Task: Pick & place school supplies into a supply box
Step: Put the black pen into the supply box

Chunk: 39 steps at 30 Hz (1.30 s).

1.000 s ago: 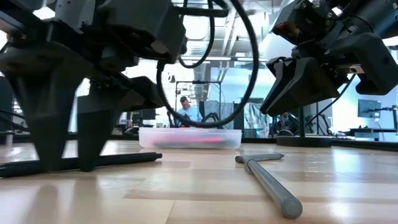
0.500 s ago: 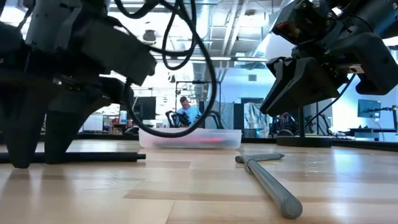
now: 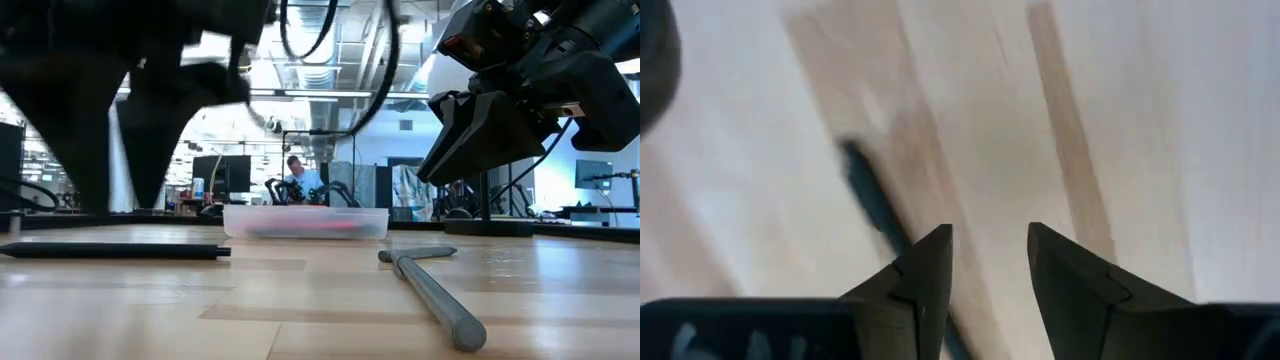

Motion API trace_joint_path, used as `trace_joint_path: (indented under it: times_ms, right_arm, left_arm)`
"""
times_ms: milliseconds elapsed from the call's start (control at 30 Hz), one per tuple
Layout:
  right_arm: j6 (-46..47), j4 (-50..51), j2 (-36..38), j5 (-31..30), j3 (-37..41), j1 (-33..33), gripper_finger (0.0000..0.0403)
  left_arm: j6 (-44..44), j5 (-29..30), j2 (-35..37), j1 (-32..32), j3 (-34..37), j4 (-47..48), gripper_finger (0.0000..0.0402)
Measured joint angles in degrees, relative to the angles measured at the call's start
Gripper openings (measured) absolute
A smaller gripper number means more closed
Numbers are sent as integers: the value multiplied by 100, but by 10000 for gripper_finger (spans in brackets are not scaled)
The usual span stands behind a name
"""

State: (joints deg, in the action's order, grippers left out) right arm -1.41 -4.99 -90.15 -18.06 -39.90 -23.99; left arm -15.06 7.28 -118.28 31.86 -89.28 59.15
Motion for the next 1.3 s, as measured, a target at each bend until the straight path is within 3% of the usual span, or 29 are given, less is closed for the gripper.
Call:
trace_joint_path:
  times_ms: [133, 300, 933, 1300]
  right_arm:
    - [0, 0, 0, 0, 0, 2, 90]
    - [55, 2, 0, 0, 0, 0, 90]
    - [144, 31, 0, 15, 0, 0, 90]
    - [149, 47, 0, 15, 0, 0, 90]
  left_arm:
    - [-10, 781, 9, 95, -165, 189, 127]
    - [-579, 972, 11, -60, 63, 221, 127]
    - [-1037, 344, 72, -361, 988, -622, 127]
    - [-1139, -410, 87, -622, 1241, -927, 127]
